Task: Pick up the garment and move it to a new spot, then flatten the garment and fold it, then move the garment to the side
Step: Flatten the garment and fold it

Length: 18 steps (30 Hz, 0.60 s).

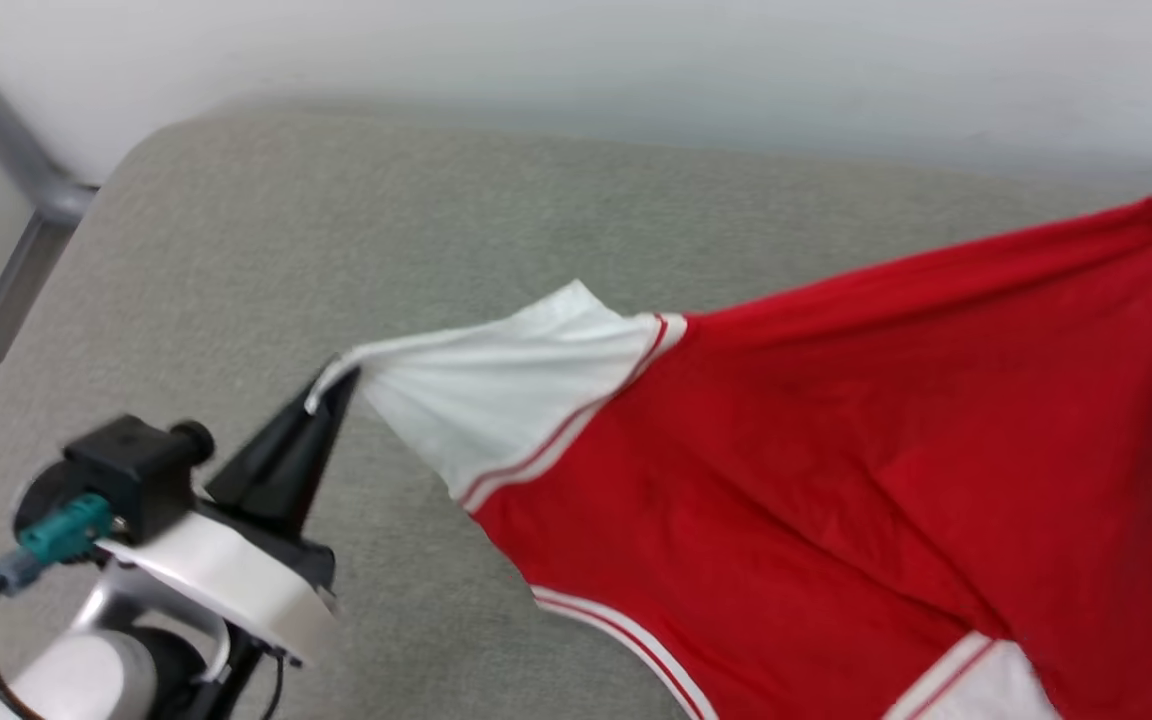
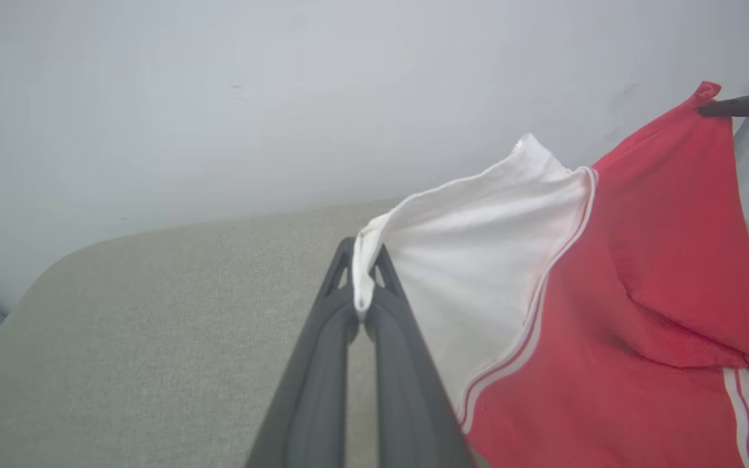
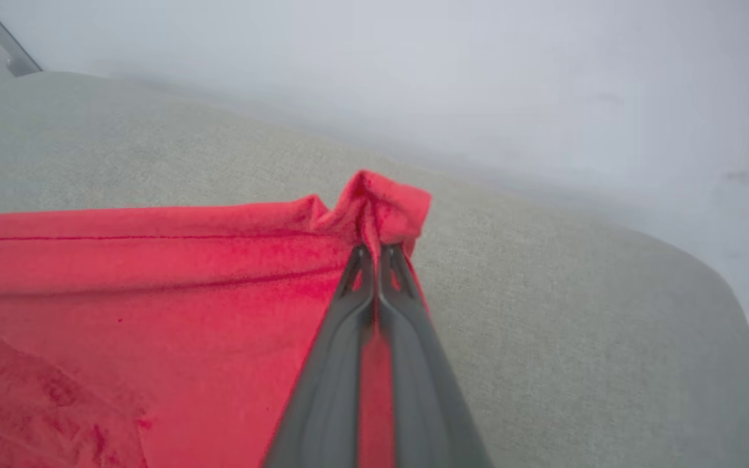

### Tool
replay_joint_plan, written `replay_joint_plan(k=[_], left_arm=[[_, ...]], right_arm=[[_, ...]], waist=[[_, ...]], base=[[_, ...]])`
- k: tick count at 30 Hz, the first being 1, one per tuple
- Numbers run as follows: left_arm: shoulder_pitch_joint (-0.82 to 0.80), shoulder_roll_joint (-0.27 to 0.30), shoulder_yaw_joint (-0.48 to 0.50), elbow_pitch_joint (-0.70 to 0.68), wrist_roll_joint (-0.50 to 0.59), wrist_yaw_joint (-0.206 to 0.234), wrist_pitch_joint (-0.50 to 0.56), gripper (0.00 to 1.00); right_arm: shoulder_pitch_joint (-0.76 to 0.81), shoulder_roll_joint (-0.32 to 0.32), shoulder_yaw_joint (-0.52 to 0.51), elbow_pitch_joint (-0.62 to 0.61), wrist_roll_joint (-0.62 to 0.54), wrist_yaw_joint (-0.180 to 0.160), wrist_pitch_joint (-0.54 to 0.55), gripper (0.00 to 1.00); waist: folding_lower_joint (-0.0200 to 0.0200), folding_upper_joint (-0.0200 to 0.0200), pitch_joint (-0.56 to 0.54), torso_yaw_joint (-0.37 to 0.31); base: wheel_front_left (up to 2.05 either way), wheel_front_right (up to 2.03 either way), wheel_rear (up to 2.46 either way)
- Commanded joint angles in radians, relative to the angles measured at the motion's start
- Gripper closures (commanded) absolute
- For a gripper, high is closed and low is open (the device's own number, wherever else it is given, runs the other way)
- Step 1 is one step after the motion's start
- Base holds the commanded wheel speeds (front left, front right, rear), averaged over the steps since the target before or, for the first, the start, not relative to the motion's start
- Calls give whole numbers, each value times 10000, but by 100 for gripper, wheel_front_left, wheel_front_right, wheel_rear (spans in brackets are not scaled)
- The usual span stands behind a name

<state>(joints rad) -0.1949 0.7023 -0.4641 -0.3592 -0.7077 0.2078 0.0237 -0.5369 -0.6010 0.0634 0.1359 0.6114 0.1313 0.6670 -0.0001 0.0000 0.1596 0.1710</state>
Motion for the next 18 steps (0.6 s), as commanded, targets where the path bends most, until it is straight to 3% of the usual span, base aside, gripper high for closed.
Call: replay_joint_plan(k=[1, 8, 18], left_arm=[[-226, 54, 144, -61, 63, 92, 1, 100], [-1216, -47, 773, -362, 148, 385, -165, 100], [-2755, 328, 1927, -663, 618, 772, -588, 100]], right_arm=[[-98, -101, -35, -69, -41, -12, -138, 100], [-328, -253, -191, -1017, 103, -12, -808, 100], [-681, -155, -374, -2430, 188, -12, -1091, 100]], waist=[[1, 0, -319, -404], [1, 0, -643, -1039], [1, 0, -624, -1764]], base=[[0, 0, 0], [0, 0, 0], [0, 0, 0]])
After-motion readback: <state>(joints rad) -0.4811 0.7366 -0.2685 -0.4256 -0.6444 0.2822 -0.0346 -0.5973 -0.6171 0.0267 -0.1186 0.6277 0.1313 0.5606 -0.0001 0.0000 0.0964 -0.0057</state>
